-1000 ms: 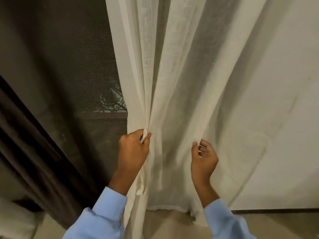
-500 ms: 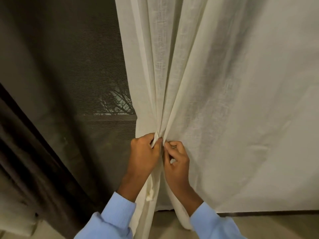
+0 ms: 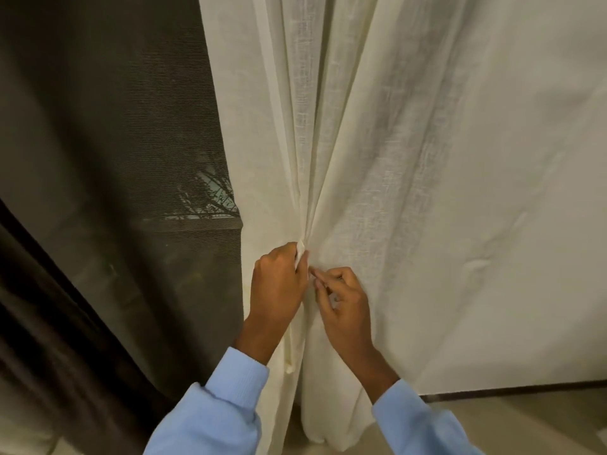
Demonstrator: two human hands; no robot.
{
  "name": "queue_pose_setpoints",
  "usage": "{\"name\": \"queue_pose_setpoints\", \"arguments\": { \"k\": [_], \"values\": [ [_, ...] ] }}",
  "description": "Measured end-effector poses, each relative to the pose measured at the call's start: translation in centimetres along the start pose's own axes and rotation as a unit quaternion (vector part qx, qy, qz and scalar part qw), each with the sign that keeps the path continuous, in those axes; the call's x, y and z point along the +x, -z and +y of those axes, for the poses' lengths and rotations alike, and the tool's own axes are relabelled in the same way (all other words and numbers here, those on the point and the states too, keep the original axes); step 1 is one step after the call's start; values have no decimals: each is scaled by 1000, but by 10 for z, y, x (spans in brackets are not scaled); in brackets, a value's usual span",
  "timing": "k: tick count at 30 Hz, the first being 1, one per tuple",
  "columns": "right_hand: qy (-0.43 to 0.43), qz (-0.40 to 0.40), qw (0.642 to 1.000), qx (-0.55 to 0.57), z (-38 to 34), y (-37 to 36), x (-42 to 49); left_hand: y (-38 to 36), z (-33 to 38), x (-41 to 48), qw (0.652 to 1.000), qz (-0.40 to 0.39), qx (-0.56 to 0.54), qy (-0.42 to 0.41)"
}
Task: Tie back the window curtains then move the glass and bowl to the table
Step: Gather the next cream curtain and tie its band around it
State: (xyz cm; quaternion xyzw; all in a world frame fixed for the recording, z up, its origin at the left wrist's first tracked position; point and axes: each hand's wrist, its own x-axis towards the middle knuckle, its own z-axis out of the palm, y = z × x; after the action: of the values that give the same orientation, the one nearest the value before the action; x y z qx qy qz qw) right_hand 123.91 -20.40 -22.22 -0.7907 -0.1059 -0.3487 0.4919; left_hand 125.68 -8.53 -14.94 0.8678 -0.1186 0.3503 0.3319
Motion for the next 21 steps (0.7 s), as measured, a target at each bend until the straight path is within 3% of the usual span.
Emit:
{"name": "queue_pose_setpoints", "arguments": {
  "k": [7, 15, 19, 21],
  "values": [
    [-193, 173, 965, 46, 51, 61, 13, 5, -27, 12, 1000, 13, 17, -16],
    [-184, 234, 951, -86, 63, 97, 29, 9, -42, 19, 999, 31, 24, -4],
    [-247, 226, 927, -166, 67, 104, 44, 9, -38, 12, 999, 29, 18, -8],
    [-298, 197, 925, -126, 71, 109, 55, 11, -37, 11, 999, 29, 15, -6]
  ]
}}
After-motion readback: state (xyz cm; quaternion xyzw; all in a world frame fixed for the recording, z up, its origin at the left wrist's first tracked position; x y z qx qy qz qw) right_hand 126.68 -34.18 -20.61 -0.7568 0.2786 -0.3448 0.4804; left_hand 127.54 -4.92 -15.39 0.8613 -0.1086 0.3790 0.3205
